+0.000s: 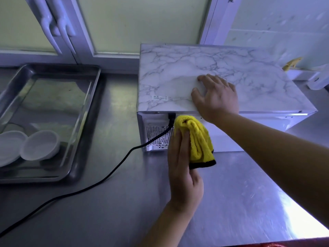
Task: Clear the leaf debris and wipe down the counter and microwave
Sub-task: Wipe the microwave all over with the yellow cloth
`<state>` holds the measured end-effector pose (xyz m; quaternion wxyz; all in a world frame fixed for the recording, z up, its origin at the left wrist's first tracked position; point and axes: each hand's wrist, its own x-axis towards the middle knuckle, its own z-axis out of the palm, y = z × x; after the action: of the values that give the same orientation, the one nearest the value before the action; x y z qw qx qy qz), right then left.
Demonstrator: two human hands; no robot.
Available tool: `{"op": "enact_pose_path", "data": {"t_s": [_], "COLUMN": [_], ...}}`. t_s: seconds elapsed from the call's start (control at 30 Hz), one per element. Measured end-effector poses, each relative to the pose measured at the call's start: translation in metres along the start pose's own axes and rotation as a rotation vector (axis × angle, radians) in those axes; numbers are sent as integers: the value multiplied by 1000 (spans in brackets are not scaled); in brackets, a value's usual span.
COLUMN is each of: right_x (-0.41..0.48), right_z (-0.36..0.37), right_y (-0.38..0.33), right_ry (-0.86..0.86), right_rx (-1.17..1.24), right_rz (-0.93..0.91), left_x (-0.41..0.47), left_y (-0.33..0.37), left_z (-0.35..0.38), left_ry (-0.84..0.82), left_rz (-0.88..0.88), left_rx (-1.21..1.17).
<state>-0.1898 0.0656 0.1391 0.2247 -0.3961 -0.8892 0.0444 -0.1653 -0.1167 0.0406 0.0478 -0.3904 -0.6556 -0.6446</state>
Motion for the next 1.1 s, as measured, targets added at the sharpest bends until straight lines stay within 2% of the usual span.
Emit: {"op": "enact_pose_path", "data": {"t_s": [0.07,0.17,0.3,0.43,0.53,0.6,0.7,0.77,0.8,0.83,0.9,1.1], "right_x": [1,2,0,-1,-1,-1,-2,-1,-1,0,-1,-1], "right_z": [-1,0,0,-1,-1,-2,-3,-1,-1,-1,-1,-1], "right_y": [0,0,0,0,-1,-2,-2,-2,-2,-2,-2,-2], "right_ry": [-12,-30,-13,-13,-9,-9,1,8,9,12,19,18], "right_rx": [1,-1,5,-4,-3,-5,3,3,1,-2,-5,-1], "right_rz": [3,1,-11,-11,-16,-16,-8,-12,-16,-17,-18,-20], "left_x": [17,23,1,-25,-44,-57,-66,-60,-52,-44,-24,14], "left_y": [-6,-27,-61,-83,-89,-84,-77,-82,-87,-91,-99,-101], "left_z": [12,30,41,41,35,26,15,9,5,-2,-11,26], "left_ry": [-34,-109,-88,-127,-219,-220,51,301,450,581,716,689], "left_rz": [90,121,121,-40,-123,-355,-1034,-1381,-1496,-1558,-1542,-1338], "left_rx": [71,285,383,437,398,204,-188,-445,-573,-658,-713,-509]}}
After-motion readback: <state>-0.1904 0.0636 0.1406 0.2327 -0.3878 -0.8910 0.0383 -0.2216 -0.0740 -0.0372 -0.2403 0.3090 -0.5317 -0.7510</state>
